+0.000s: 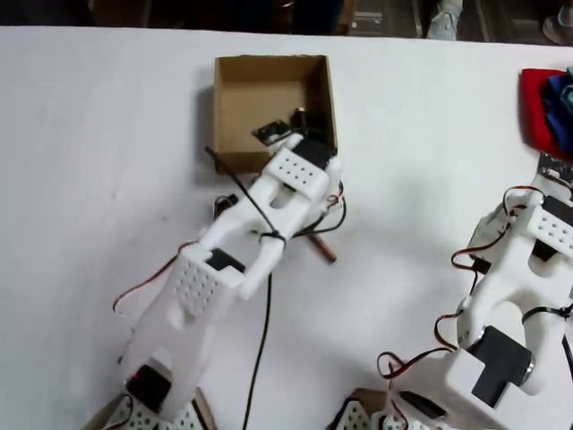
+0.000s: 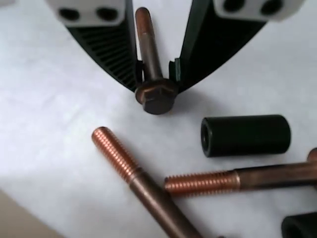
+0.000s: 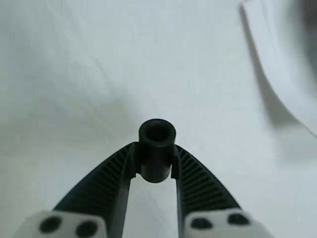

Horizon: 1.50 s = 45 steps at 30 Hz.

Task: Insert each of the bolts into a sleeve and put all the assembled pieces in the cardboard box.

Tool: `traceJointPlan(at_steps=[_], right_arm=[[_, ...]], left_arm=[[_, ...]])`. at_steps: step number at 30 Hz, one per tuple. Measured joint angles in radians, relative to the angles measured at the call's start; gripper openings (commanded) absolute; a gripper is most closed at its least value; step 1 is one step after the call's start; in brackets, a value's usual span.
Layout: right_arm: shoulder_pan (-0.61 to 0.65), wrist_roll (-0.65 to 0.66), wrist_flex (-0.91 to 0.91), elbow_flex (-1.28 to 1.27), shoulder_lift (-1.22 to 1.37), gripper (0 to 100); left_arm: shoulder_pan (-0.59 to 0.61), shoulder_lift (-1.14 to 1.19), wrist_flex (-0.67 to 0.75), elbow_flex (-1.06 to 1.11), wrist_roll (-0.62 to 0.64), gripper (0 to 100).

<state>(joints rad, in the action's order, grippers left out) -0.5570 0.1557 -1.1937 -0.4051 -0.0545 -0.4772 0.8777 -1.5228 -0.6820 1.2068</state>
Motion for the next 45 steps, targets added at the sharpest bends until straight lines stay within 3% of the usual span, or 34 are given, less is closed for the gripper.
traceJointPlan(at_steps=[3,5,10,16,22,25,30,39,45], right_arm=[[0.0,0.0,-0.002,0.0,0.0,2.0],[0.0,0.0,-0.002,0.0,0.0,2.0],[0.0,0.0,-0.002,0.0,0.0,2.0],[0.0,0.0,-0.02,0.0,0.0,2.0],[0.006,0.0,-0.061,0.0,0.0,2.0],[0.031,0.017,-0.094,-0.008,-0.04,2.1],[0.071,0.066,-0.115,-0.091,-0.239,2.1],[0.222,0.071,0.071,-0.47,-0.746,2.1],[0.416,0.058,0.196,-0.647,-0.953,2.0]], left_arm=[[0.0,0.0,0.002,0.0,0.0,9],[0.0,0.0,0.002,0.0,0.0,1],[0.015,0.003,-0.051,-0.028,-0.064,3],[0.052,0.006,-0.213,-0.173,-0.35,3],[0.061,0.006,-0.244,-0.371,-0.7,3],[0.06,0.005,-0.245,-0.468,-0.778,3],[0.058,-0.123,-0.247,-0.511,-0.801,3],[-0.066,-0.546,-0.241,-0.118,-0.801,3],[-0.077,-0.855,-0.037,0.195,-0.802,3]])
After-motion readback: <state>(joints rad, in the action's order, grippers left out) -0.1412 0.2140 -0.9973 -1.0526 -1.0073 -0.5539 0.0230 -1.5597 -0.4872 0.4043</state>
